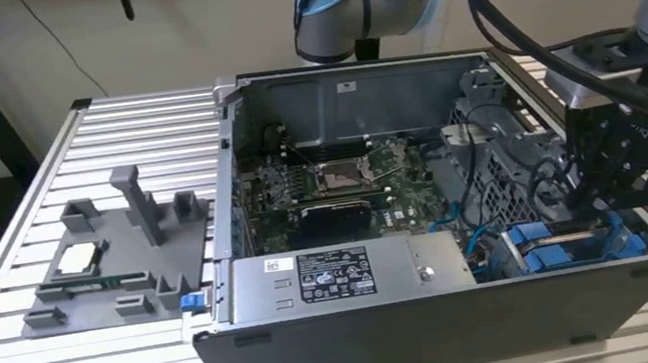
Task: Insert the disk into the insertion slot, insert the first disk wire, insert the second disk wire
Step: 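Insert the first disk wire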
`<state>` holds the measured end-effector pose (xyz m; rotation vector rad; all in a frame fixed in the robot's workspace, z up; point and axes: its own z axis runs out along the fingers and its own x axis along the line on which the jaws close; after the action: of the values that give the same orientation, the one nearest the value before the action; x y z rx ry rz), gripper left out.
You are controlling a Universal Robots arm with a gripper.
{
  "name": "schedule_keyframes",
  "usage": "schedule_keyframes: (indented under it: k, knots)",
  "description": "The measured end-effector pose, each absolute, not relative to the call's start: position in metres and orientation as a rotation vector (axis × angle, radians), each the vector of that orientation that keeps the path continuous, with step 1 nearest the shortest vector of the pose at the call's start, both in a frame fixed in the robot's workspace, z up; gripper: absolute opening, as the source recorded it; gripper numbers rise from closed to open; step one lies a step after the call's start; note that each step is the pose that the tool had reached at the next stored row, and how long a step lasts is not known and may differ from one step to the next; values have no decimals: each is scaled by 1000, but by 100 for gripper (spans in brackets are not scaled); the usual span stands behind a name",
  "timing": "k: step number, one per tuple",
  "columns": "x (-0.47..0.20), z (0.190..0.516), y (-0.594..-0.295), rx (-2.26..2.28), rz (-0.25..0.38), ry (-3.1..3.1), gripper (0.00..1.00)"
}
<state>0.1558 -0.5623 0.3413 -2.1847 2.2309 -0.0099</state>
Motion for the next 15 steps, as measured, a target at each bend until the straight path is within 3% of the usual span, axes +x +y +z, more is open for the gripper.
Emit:
schedule_keyframes:
  k: [15]
  knots:
    - [156, 333, -562, -2185, -12, 2229, 19]
